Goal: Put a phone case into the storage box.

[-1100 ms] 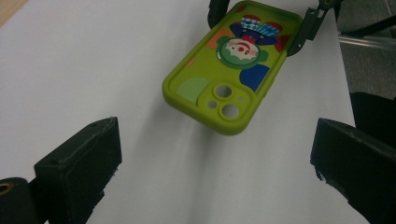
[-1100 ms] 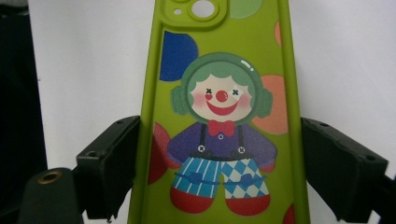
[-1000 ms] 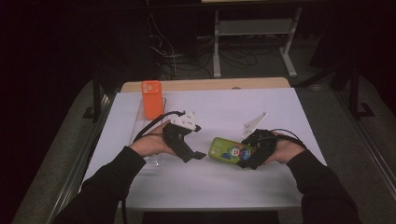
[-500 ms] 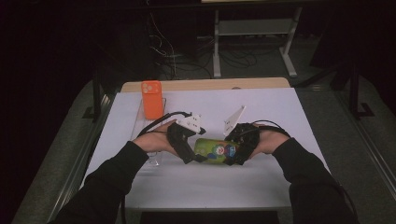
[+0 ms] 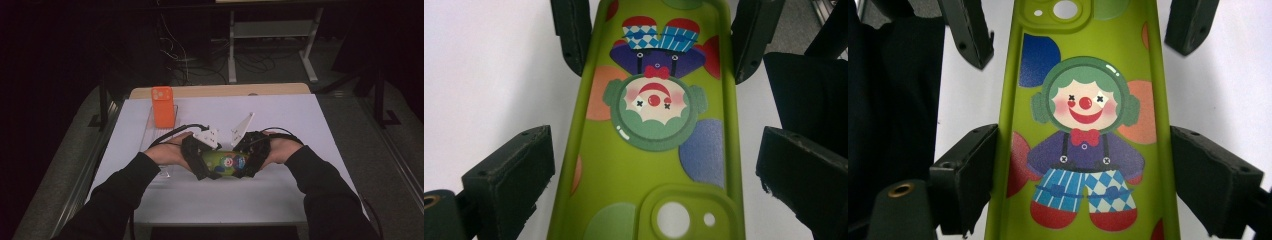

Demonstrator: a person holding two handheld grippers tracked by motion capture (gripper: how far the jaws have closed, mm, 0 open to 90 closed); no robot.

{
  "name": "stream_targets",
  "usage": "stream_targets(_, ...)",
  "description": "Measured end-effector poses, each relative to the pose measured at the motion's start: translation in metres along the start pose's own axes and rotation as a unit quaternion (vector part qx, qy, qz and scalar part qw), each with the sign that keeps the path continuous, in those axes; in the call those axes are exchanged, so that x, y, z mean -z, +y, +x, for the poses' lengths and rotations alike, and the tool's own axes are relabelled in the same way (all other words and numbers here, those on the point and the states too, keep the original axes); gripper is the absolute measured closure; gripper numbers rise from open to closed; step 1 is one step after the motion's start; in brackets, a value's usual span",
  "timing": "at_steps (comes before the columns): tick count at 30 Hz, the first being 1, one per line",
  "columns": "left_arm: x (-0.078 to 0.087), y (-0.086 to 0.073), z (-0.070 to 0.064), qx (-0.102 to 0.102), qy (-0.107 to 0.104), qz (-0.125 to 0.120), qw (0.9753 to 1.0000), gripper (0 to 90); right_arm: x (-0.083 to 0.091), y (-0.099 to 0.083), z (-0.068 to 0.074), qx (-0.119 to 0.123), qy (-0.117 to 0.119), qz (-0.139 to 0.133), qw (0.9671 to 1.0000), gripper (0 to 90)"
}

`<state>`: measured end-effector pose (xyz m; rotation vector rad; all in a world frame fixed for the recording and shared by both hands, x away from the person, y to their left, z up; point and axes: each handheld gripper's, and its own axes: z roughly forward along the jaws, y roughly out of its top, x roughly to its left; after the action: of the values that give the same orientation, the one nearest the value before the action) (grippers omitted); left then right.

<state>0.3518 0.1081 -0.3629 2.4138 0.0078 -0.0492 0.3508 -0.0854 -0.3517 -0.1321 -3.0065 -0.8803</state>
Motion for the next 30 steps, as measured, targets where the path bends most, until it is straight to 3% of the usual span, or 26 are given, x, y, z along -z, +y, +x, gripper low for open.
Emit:
stream_targets(3,-0.002,0.0,-0.001,-0.002,0.007,0.004,1.0,7.9,0.002,0.003,0.0,0.002,0.0,-0.004,1.0,14.8)
stream_targets(10,-0.004,0.0,-0.002,0.001,0.001,0.013,0.9999,11.0,0.005,0.009,0.002,0.009,0.002,-0.007,0.9999,14.8)
stream_targets(15,-0.004,0.001,-0.002,-0.007,0.004,0.018,0.9998,12.8,0.005,0.009,0.003,0.008,0.003,-0.003,1.0,14.8)
stream_targets(18,-0.006,0.002,-0.001,0.0,0.001,0.017,0.9998,13.2,0.005,0.008,0.001,0.011,0.002,-0.006,0.9999,14.7)
stream_targets(20,-0.007,0.002,0.001,-0.013,0.005,0.032,0.9994,13.8,0.005,0.008,0.001,0.006,0.005,-0.003,1.0,14.7)
stream_targets(23,-0.011,0.003,0.0,0.006,-0.009,0.031,0.9995,14.4,0.004,0.007,0.001,0.006,0.008,0.001,0.9999,14.6)
stream_targets(24,-0.011,0.003,0.0,0.001,-0.008,0.04,0.9992,14.6,0.004,0.006,0.0,0.009,0.01,0.001,0.9999,14.5)
stream_targets(26,-0.012,0.002,-0.001,-0.003,-0.004,0.033,0.9995,14.9,0.003,0.005,0.0,0.008,0.017,0.001,0.9998,14.4)
stream_targets(30,-0.014,-0.001,-0.006,0.018,0.0,0.021,0.9996,15.3,0.004,0.001,0.0,-0.012,0.03,-0.007,0.9994,13.5)
